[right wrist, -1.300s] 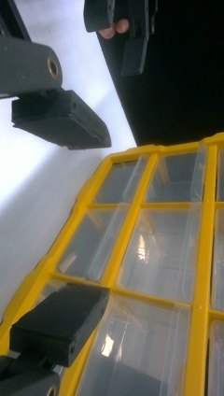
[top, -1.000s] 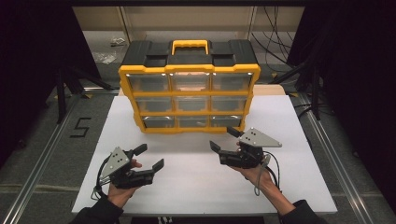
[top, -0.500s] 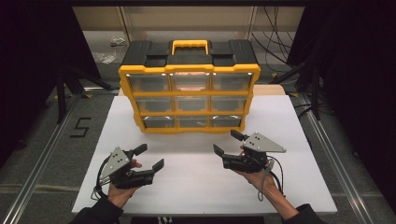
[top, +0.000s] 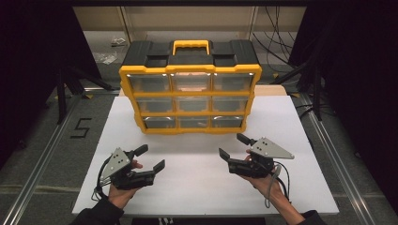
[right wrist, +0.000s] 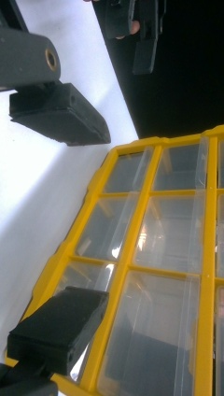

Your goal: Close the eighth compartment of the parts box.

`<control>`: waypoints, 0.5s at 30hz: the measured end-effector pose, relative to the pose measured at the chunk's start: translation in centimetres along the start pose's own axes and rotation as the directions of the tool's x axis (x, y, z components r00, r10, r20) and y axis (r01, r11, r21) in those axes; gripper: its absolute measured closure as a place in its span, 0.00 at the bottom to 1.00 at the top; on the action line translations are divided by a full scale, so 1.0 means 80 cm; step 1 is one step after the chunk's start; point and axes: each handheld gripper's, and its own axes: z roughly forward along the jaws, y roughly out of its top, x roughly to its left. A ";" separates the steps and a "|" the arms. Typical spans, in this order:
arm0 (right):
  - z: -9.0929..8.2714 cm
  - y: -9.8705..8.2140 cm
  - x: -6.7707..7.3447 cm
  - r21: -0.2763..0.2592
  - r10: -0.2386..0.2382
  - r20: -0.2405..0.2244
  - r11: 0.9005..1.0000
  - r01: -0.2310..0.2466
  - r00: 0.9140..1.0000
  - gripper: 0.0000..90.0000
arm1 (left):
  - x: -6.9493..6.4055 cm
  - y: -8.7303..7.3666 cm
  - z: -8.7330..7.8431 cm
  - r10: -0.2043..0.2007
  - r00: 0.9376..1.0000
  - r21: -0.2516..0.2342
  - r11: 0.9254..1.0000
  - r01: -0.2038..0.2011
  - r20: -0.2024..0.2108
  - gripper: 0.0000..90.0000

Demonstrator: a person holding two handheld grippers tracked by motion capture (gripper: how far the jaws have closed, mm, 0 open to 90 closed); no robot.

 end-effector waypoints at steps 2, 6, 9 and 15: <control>-0.002 -0.001 0.000 0.001 0.004 0.001 1.000 -0.004 1.000 0.23 | 0.000 0.000 0.000 0.000 1.000 0.002 1.000 0.000 0.002 0.17; -0.005 -0.004 0.000 0.003 0.008 0.004 1.000 -0.008 1.000 0.23 | 0.000 0.000 0.000 0.002 1.000 0.000 1.000 -0.002 0.002 0.17; -0.007 -0.005 -0.002 0.000 0.013 0.008 1.000 -0.013 1.000 0.23 | -0.001 0.000 0.000 0.004 1.000 -0.001 1.000 -0.004 0.003 0.17; -0.011 -0.009 -0.003 0.008 0.023 0.012 1.000 -0.023 1.000 0.22 | -0.001 0.000 0.000 0.007 1.000 -0.001 1.000 -0.007 0.003 0.17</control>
